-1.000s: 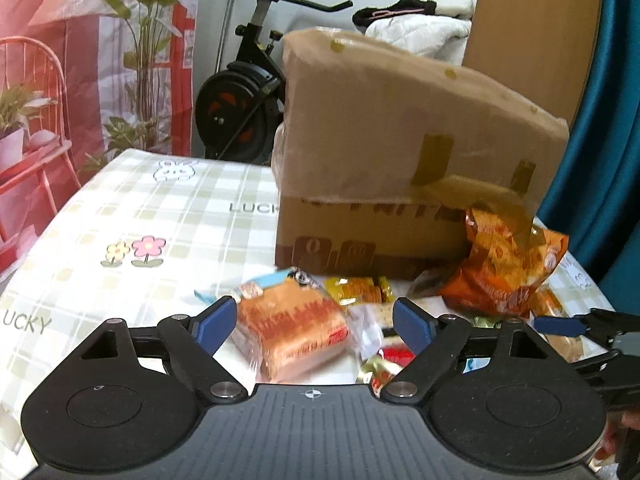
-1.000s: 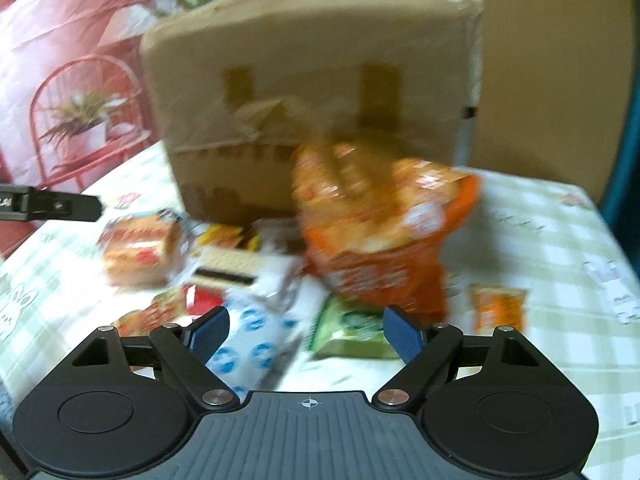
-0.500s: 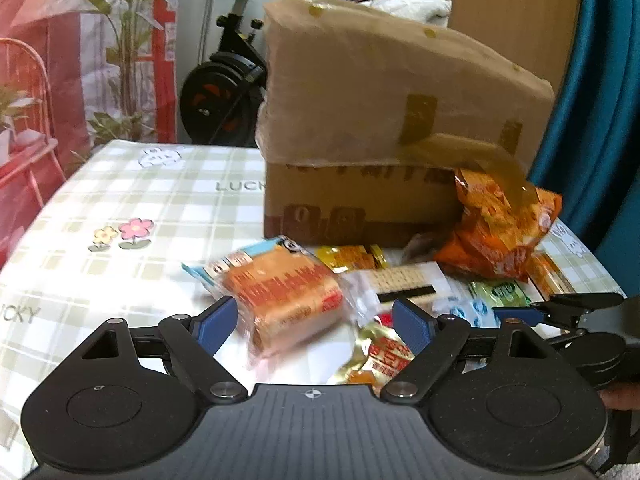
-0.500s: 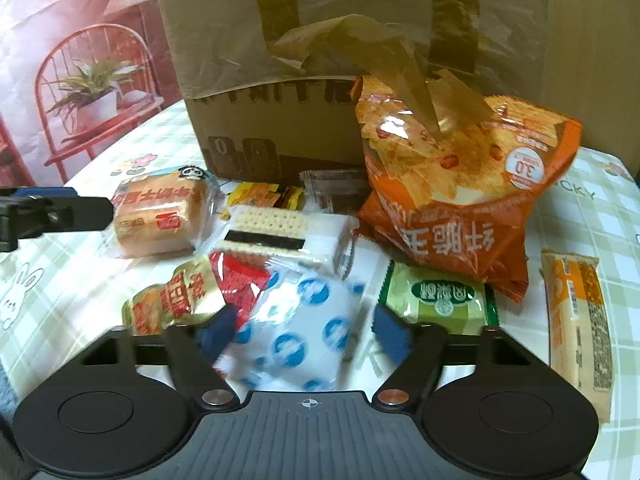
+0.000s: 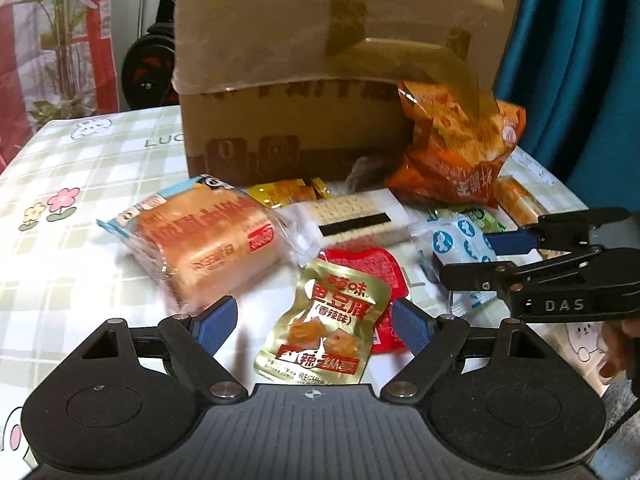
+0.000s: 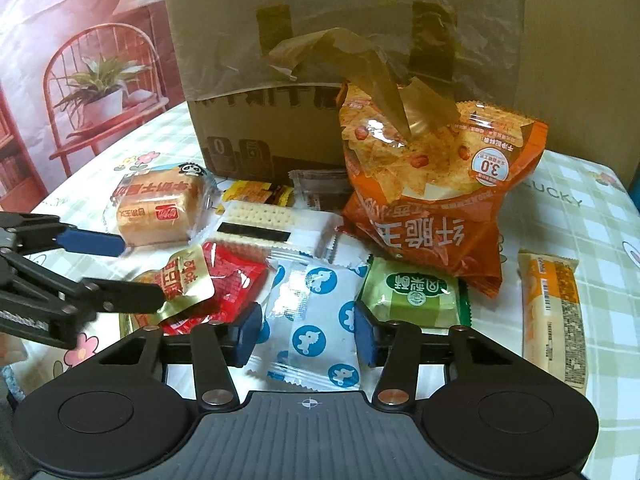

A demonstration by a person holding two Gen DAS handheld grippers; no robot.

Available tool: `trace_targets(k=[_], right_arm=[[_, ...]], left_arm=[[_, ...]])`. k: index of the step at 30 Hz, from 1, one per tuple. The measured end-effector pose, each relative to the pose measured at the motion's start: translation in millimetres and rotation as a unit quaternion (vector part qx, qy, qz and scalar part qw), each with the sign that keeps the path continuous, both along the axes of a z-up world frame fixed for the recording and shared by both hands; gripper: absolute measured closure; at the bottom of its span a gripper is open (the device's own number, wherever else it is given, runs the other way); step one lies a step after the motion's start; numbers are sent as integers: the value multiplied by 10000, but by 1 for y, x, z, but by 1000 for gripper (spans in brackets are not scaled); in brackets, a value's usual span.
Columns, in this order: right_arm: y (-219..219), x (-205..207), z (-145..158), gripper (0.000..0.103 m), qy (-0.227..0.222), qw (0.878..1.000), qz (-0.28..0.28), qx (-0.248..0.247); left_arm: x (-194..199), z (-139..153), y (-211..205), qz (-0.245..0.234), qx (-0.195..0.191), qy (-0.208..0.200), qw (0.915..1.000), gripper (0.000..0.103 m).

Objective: Organize snacks
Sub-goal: 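Grasp the gold spicy-tofu packet with the left tool while the right tool grasps the blue-white packet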

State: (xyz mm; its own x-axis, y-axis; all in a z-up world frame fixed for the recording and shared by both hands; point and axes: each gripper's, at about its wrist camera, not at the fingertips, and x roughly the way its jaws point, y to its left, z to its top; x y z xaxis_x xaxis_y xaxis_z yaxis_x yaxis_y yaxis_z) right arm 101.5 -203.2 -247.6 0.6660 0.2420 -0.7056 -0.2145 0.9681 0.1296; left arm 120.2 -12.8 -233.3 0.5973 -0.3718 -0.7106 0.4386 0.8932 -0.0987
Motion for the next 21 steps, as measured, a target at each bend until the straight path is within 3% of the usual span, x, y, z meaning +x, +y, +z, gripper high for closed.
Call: trace_targets(k=[7, 10, 12, 15, 21], right_arm=[[1, 1, -1, 58, -5, 10000, -13, 28], [1, 1, -1, 58, 2, 10000, -18, 33], [3, 2, -1, 58, 18, 10000, -23, 15], [5, 6, 1, 57, 37, 10000, -24, -9], [9, 12, -2, 55, 52, 10000, -32, -68]], left_arm=[[6, -13, -12, -247, 285, -73, 9993, 18], [6, -18, -13, -172, 325, -133, 9992, 27], [3, -17, -12, -124, 501, -218, 9984, 44], [4, -12, -6, -60, 265, -30, 9996, 48], [-4, -2, 4, 110, 98, -141, 9998, 49]])
